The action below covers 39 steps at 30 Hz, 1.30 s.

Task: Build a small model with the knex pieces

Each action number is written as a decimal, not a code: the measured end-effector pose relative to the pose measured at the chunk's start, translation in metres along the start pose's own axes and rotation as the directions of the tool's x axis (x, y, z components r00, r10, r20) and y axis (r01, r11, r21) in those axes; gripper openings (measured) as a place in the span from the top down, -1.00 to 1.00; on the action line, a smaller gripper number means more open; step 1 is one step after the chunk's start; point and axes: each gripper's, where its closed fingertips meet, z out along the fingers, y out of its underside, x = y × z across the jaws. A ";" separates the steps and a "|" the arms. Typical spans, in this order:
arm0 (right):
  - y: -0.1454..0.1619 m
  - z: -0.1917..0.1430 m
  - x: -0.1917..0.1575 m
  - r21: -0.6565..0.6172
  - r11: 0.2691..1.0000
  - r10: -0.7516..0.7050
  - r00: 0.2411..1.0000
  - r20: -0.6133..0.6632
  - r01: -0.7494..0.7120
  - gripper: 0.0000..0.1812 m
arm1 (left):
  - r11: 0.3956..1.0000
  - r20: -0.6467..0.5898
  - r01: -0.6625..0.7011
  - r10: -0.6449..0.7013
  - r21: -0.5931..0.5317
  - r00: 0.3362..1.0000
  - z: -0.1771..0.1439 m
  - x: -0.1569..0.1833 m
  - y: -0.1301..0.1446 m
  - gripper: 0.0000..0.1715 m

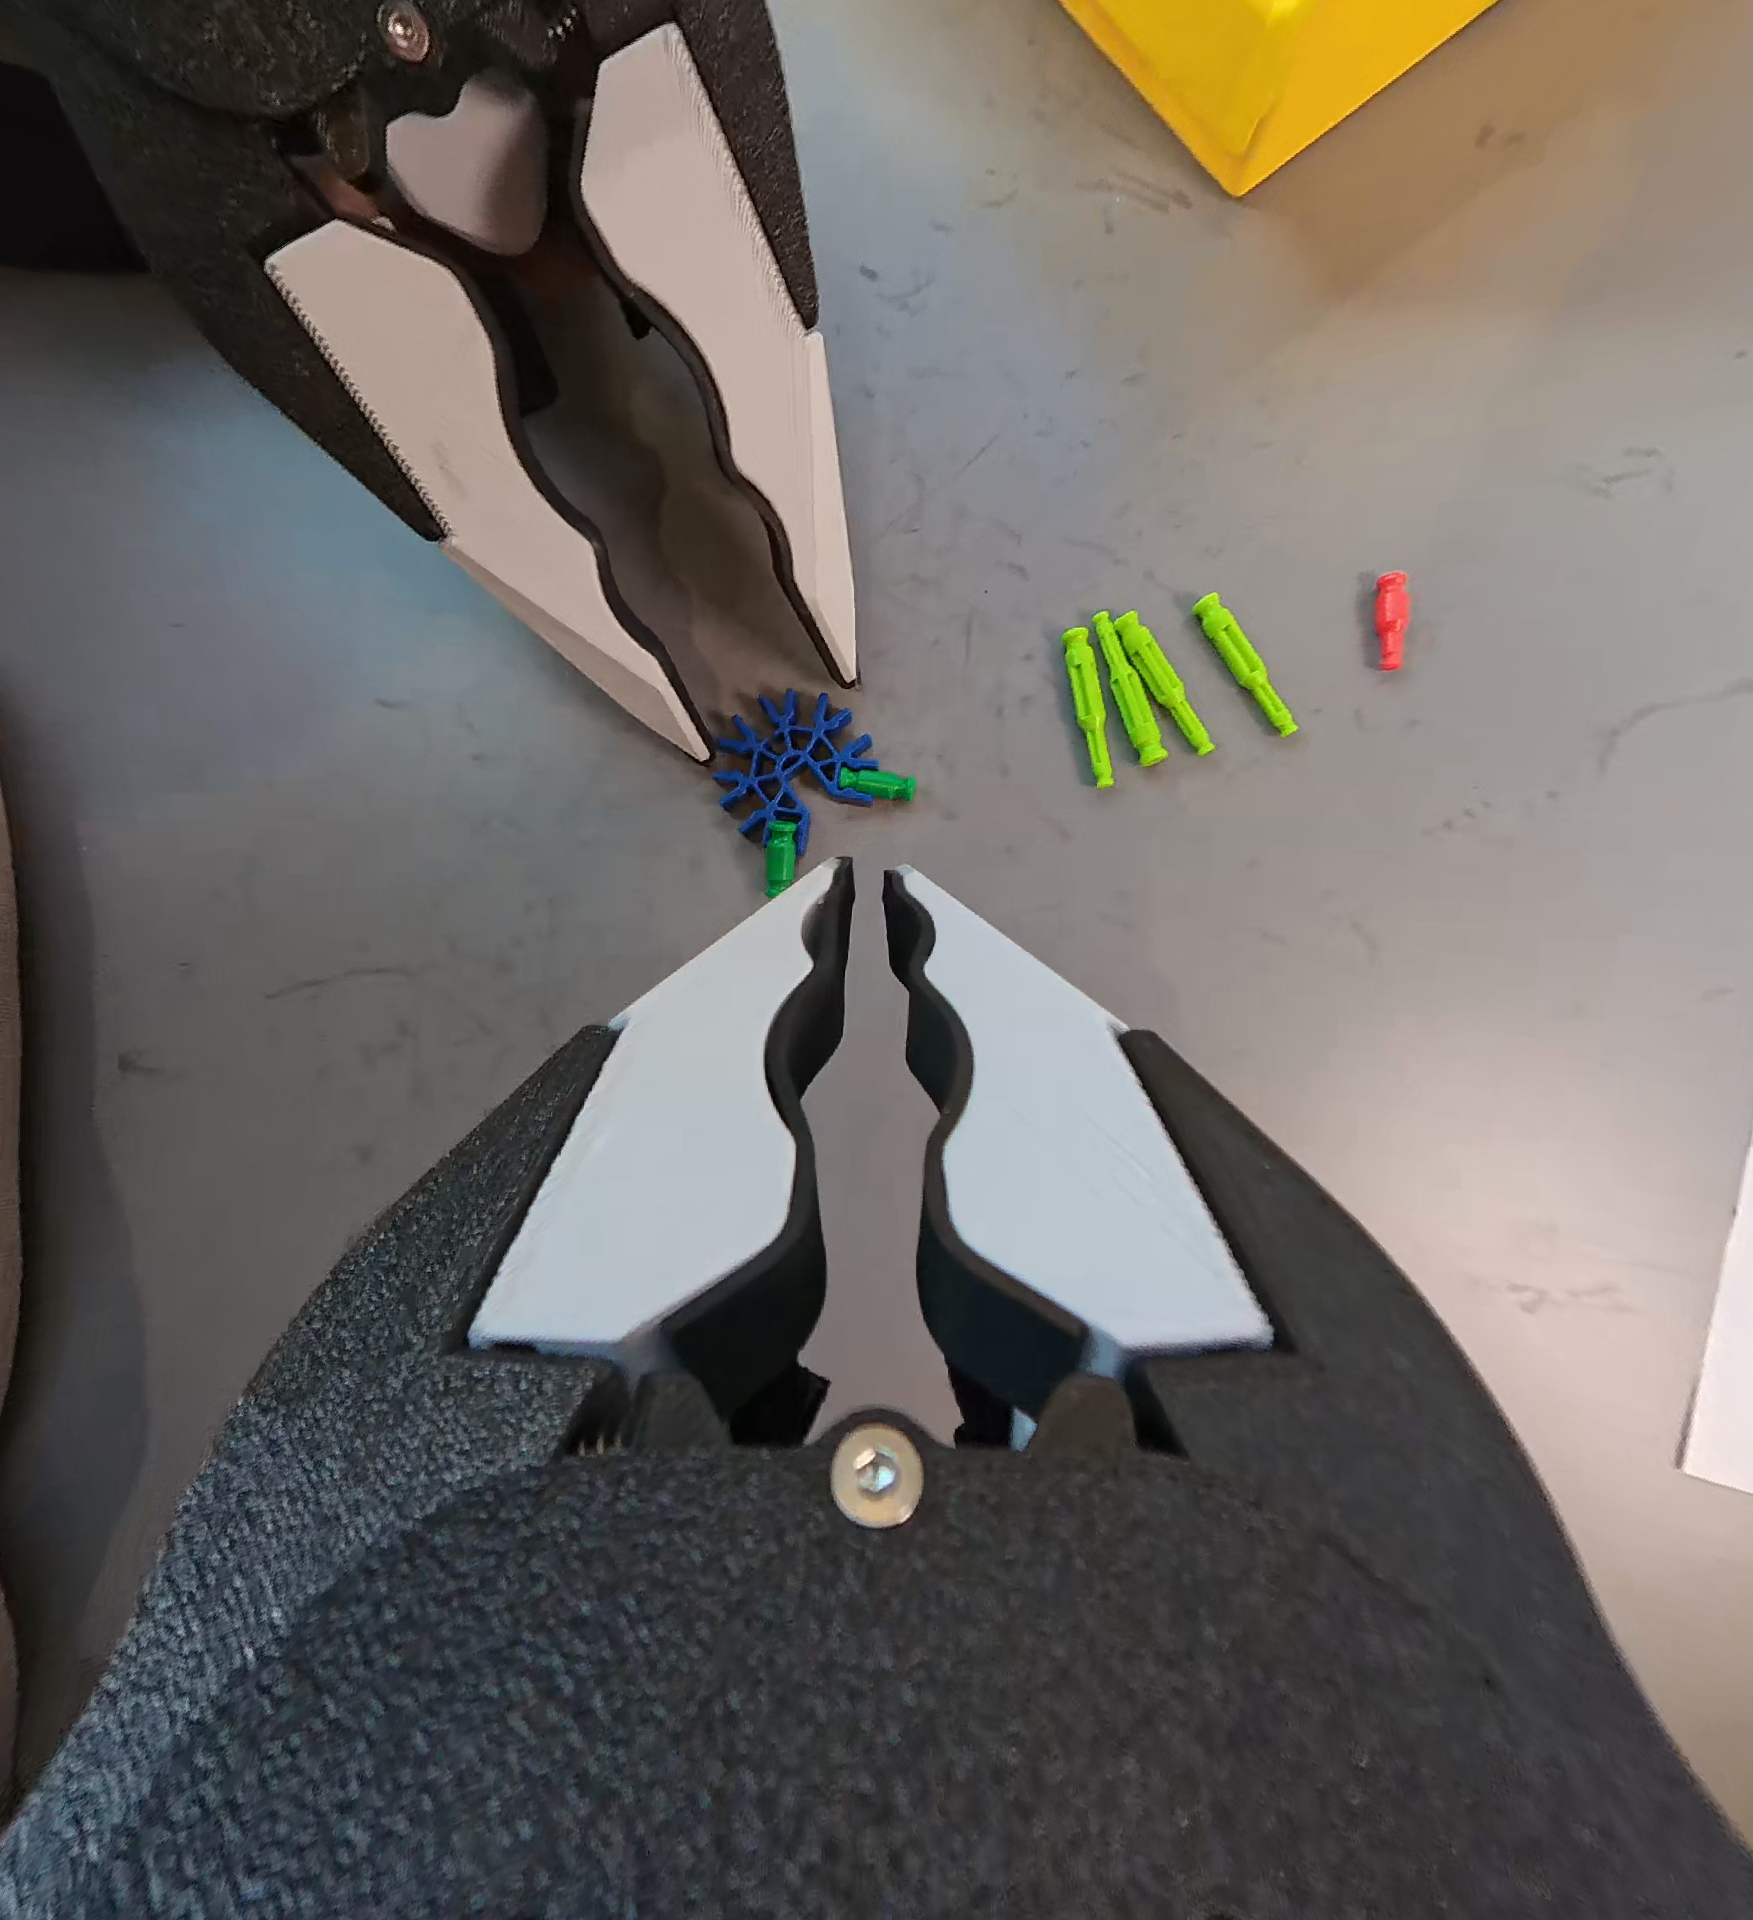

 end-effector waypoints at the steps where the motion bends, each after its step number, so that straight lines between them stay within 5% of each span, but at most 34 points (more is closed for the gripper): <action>1: 0.001 0.002 -0.005 -0.006 1.000 -0.008 1.000 0.018 0.008 0.96 | 1.000 -0.001 -0.001 0.001 -0.001 1.000 0.000 0.000 0.000 0.62; 39: 0.003 0.034 -0.022 -0.186 0.980 -0.046 0.994 0.094 0.063 1.00 | 1.000 -0.003 0.001 -0.001 -0.005 1.000 0.002 0.003 0.000 0.67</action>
